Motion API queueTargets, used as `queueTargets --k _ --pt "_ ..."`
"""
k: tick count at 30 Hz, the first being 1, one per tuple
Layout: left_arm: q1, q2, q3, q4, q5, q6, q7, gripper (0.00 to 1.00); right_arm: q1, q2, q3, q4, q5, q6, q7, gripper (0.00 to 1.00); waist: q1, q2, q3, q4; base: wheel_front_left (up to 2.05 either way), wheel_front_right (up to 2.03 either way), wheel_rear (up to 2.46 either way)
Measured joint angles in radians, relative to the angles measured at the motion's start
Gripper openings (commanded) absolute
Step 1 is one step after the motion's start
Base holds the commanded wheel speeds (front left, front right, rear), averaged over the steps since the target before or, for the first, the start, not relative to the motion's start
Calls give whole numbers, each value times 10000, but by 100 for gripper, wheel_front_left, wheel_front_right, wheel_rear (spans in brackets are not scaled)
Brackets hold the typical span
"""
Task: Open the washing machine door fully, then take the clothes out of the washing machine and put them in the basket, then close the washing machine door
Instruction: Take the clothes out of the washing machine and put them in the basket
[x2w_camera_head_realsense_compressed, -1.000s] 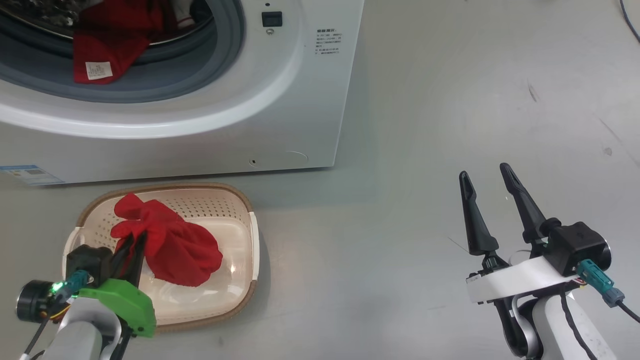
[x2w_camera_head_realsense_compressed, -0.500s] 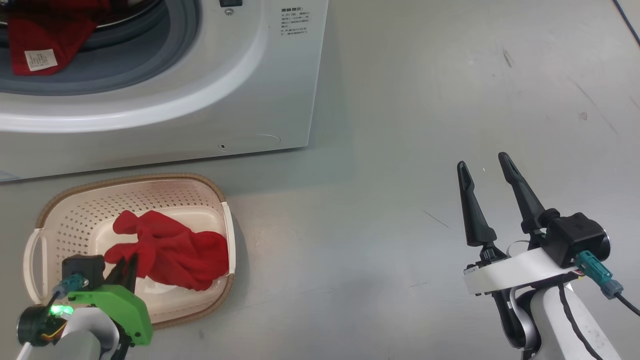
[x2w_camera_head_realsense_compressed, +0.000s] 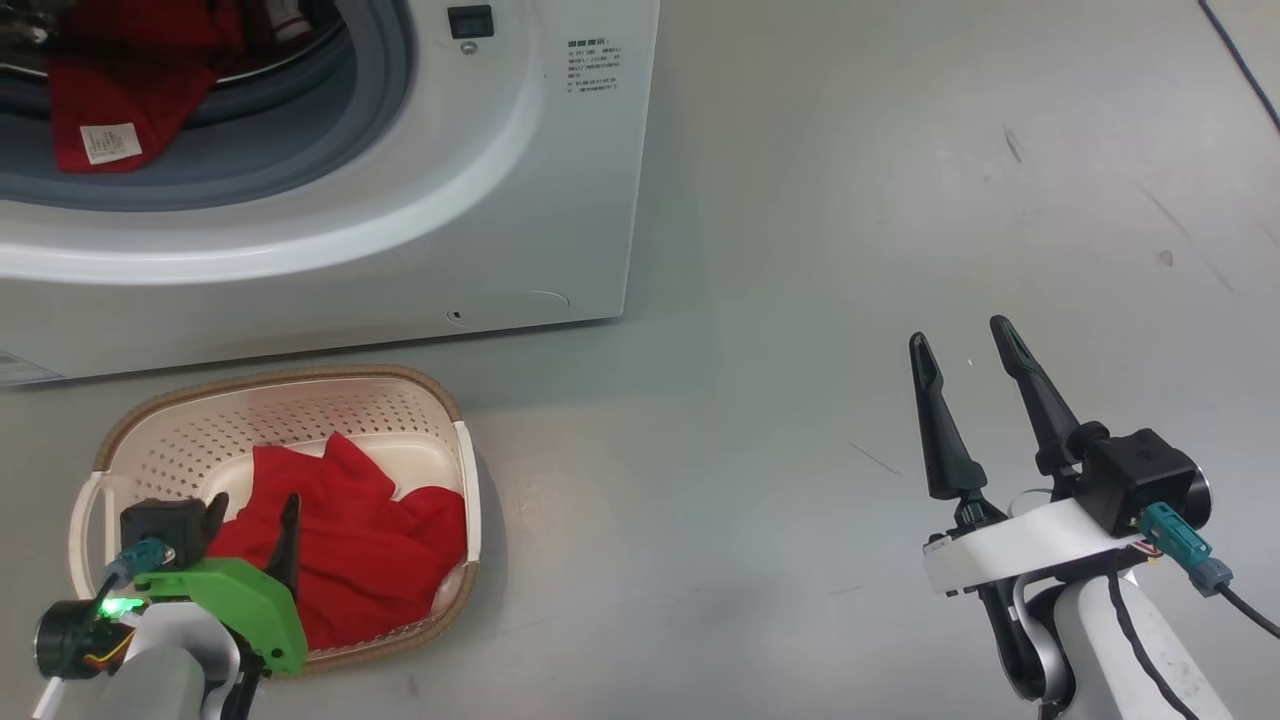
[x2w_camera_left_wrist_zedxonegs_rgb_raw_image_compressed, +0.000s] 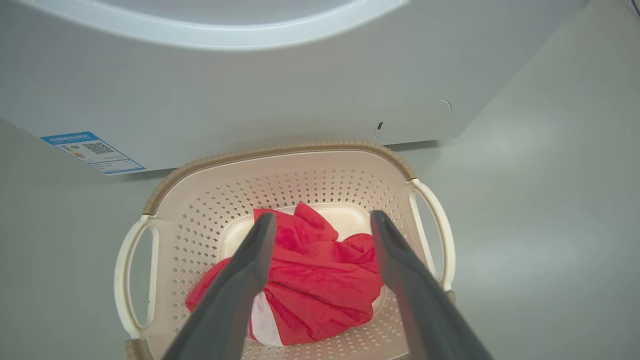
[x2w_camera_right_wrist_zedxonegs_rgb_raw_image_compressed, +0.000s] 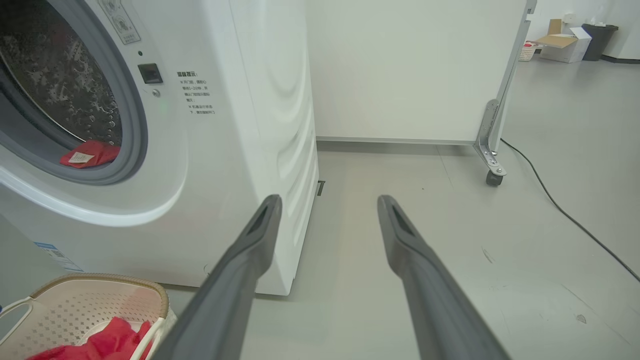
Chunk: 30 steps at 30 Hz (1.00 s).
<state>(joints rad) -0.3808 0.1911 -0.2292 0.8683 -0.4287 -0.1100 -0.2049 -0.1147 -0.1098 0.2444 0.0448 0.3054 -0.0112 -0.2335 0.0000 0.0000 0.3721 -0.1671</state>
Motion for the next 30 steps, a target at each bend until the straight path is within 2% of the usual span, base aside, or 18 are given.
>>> queueTargets --k 15,25,30 --pt "-458 -182 -479 -970 683 -56 -443 100 124 12 -284 359 100 -2 -69 100 0 0 -982 451 0 0 0" --pt "-543 -410 -182 -3053 1047 21 -472 100 482 -2 -546 433 196 -13 -96 100 0 0 -1703 1063 0 0 0" --pt "-327 -545 -50 -4029 1273 276 -474 100 650 -10 -606 435 199 -13 -96 100 0 0 -2072 1354 0 0 0"
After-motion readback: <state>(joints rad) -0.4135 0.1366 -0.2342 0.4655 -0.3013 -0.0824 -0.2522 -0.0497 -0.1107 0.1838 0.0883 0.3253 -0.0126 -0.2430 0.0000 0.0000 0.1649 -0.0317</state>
